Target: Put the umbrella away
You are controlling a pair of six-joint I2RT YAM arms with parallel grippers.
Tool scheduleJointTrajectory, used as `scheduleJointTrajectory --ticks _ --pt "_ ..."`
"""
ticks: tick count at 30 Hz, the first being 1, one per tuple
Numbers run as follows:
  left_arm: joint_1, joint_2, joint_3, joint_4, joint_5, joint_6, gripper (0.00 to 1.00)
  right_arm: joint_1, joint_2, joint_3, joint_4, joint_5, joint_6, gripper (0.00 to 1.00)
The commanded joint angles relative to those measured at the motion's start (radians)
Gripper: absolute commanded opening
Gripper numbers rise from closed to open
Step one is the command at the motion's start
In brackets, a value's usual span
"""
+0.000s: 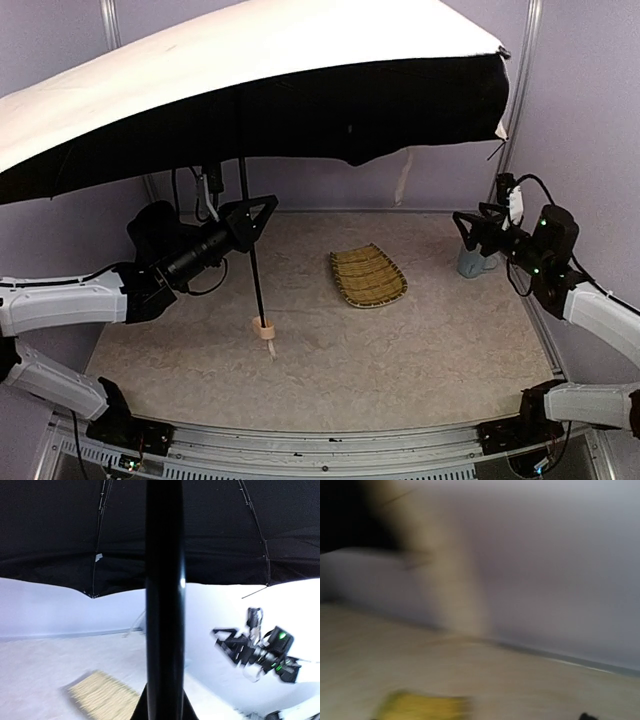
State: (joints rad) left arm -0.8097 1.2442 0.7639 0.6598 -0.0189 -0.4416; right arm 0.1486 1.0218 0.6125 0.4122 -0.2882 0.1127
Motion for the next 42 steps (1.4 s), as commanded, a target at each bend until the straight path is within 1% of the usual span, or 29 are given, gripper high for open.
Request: scheduleJointTrajectory --ticks 1,3,5,7,10,13,16,18,21,26,31,32,33,35,37,42 --pt "0.028 0.061 0.114 0.161 0.196 -0.080 0.00 0.138 -0.098 0.033 -0.079 -0.307 -0.001 0.82" --pt "0.030 0.099 0.147 0.164 0.223 -0.095 0.00 0.232 -0.098 0.035 -0.005 -0.362 0.017 0.80" --pt "0.027 0.137 0.175 0.172 0.256 -0.102 0.00 0.338 -0.061 0.053 0.075 -0.384 0.034 0.80" --pt "0.021 0.179 0.204 0.167 0.281 -0.108 0.00 0.413 0.002 0.121 0.142 -0.405 0.069 0.80" --pt "0.010 0.212 0.215 0.177 0.292 -0.114 0.00 0.490 0.123 0.235 0.235 -0.367 0.160 0.77" --pt "0.004 0.237 0.226 0.179 0.313 -0.123 0.00 0.536 0.247 0.392 0.226 -0.345 0.221 0.76" --pt "-0.010 0.249 0.217 0.196 0.334 -0.127 0.00 0.561 0.360 0.556 0.198 -0.324 0.294 0.76" --pt "-0.023 0.254 0.206 0.211 0.339 -0.116 0.00 0.572 0.410 0.613 0.184 -0.262 0.356 0.76" --pt "-0.041 0.265 0.208 0.216 0.348 -0.099 0.00 0.586 0.477 0.651 0.205 -0.178 0.442 0.74" --pt "-0.060 0.299 0.219 0.216 0.390 -0.072 0.00 0.594 0.566 0.744 0.192 -0.185 0.524 0.73" --pt "-0.061 0.350 0.234 0.235 0.430 -0.097 0.00 0.616 0.601 0.765 0.234 -0.207 0.530 0.75" --pt "-0.062 0.359 0.238 0.234 0.435 -0.101 0.00 0.618 0.607 0.765 0.237 -0.204 0.534 0.74" --pt "-0.062 0.366 0.244 0.236 0.437 -0.108 0.00 0.619 0.613 0.766 0.236 -0.205 0.538 0.71" --pt "-0.062 0.371 0.240 0.250 0.435 -0.110 0.00 0.619 0.623 0.774 0.217 -0.198 0.543 0.61" --pt "-0.062 0.368 0.235 0.257 0.442 -0.103 0.00 0.619 0.627 0.771 0.213 -0.184 0.546 0.55" --pt "-0.064 0.359 0.239 0.221 0.486 -0.060 0.00 0.620 0.636 0.786 0.193 -0.181 0.535 0.50"
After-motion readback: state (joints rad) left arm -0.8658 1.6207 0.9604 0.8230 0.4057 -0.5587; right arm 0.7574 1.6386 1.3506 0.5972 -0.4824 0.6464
